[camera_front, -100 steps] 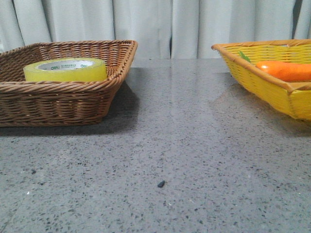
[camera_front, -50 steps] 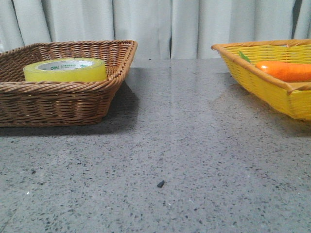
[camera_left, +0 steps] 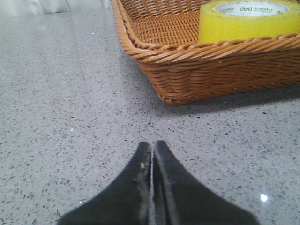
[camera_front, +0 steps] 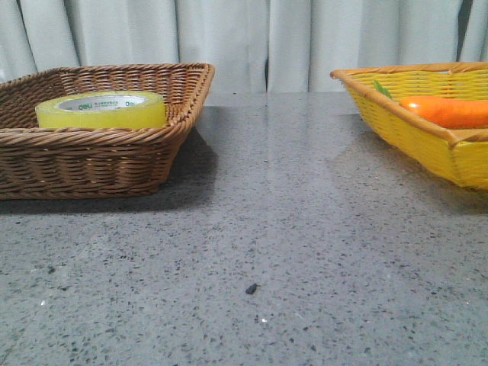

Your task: Transfer tape with both arms

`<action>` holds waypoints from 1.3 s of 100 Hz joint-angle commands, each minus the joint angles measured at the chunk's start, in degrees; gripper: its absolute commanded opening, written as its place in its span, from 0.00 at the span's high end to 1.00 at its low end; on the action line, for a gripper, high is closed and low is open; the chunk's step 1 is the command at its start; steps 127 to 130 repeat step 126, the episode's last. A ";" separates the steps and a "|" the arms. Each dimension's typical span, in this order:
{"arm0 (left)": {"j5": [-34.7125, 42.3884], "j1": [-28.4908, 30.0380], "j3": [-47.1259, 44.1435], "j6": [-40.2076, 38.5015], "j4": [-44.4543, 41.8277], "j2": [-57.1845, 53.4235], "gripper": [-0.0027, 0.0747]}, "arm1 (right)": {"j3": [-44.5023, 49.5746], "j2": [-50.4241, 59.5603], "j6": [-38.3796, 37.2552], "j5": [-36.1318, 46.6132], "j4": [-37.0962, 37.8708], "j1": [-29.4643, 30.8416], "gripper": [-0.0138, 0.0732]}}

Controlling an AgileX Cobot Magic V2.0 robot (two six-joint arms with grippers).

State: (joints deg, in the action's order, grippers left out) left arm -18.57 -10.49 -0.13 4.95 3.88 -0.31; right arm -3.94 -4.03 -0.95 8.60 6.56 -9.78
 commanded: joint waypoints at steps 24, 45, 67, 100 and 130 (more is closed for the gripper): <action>3.37 0.12 -0.64 -0.46 0.45 -1.74 0.99 | 5.77 1.39 -0.11 -0.01 -5.04 14.84 0.93; 3.50 0.12 -0.64 -0.46 0.45 -1.65 0.99 | 5.77 5.87 -0.11 -18.05 -5.04 16.40 0.93; 3.50 0.12 -0.64 -0.46 0.45 -1.65 0.99 | 5.77 5.87 -0.11 -26.80 -5.04 16.40 0.93; 3.50 0.12 -0.64 -0.46 0.45 -1.65 0.99 | 5.77 5.87 -0.11 -26.80 -5.04 16.40 0.93; 3.50 0.12 -0.64 -0.46 0.45 -1.65 0.99 | 5.77 5.87 -0.11 -26.80 -5.04 16.40 0.93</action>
